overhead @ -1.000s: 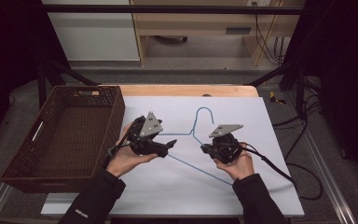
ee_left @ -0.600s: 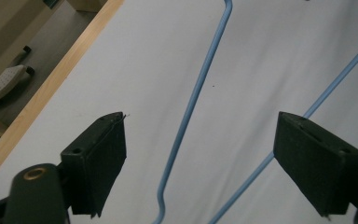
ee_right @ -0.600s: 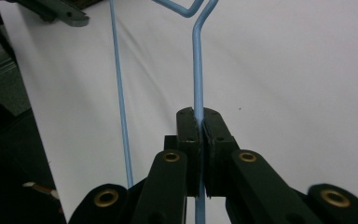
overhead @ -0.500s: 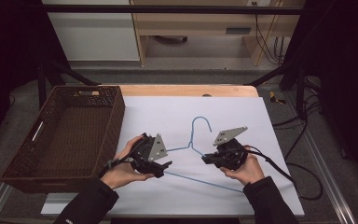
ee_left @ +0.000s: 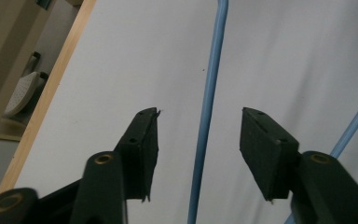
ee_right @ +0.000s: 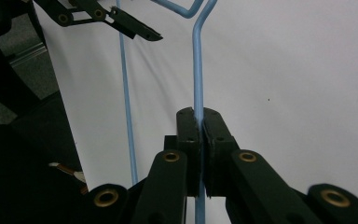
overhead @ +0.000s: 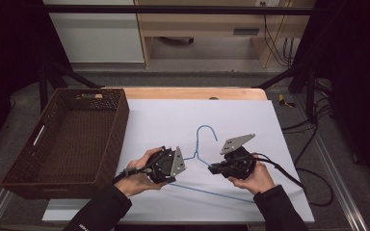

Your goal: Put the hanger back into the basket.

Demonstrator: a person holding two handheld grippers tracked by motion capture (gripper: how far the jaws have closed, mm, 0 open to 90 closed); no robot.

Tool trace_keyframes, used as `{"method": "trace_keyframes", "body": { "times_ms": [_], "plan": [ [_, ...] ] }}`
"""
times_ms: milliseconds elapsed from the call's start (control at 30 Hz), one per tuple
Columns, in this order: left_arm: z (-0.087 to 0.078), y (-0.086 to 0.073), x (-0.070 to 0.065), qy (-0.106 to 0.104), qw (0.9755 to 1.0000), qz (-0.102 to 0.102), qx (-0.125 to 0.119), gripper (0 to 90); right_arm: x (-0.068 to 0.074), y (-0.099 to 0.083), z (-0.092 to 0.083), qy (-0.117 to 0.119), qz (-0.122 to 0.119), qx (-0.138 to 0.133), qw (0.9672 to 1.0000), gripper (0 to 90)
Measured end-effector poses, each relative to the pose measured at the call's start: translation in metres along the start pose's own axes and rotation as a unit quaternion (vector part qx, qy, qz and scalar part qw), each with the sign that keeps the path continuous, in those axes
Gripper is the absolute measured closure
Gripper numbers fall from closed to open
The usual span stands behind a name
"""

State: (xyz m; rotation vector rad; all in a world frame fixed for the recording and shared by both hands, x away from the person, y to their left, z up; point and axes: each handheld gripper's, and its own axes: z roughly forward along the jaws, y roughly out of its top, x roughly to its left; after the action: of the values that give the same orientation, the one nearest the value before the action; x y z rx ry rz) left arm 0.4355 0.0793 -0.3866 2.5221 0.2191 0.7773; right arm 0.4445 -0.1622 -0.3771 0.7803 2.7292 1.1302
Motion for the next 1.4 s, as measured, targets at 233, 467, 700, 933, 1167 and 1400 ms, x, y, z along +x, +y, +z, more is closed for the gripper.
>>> {"method": "trace_keyframes", "body": {
  "times_ms": [233, 467, 700, 933, 1167, 1400],
  "plan": [
    [0.006, 0.004, 0.0, 0.0, 1.0, -0.006, 0.007, 68.4, 0.001, 0.0, 0.002, 0.003, 0.001, 0.0, 1.0, 88.0],
    [0.008, 0.008, -0.001, -0.003, 0.9998, -0.019, 0.011, 83.1, 0.001, 0.0, 0.004, 0.006, 0.003, 0.0, 1.0, 88.0],
    [0.009, 0.011, -0.005, -0.003, 0.9996, -0.009, 0.027, 85.2, 0.001, -0.001, 0.005, 0.007, 0.002, 0.005, 1.0, 87.9],
    [0.006, 0.014, -0.007, -0.005, 0.9991, 0.007, 0.041, 86.4, 0.0, -0.001, 0.004, 0.007, -0.001, 0.008, 0.9999, 87.3],
    [0.002, 0.016, -0.005, -0.007, 0.9993, -0.01, 0.034, 86.7, -0.002, -0.001, -0.003, -0.006, -0.002, -0.017, 0.9998, 78.9],
    [0.0, 0.018, 0.0, 0.003, 0.9976, -0.036, 0.059, 86.8, -0.011, -0.008, -0.035, -0.05, 0.011, -0.091, 0.9945, 62.2]
  ]
}}
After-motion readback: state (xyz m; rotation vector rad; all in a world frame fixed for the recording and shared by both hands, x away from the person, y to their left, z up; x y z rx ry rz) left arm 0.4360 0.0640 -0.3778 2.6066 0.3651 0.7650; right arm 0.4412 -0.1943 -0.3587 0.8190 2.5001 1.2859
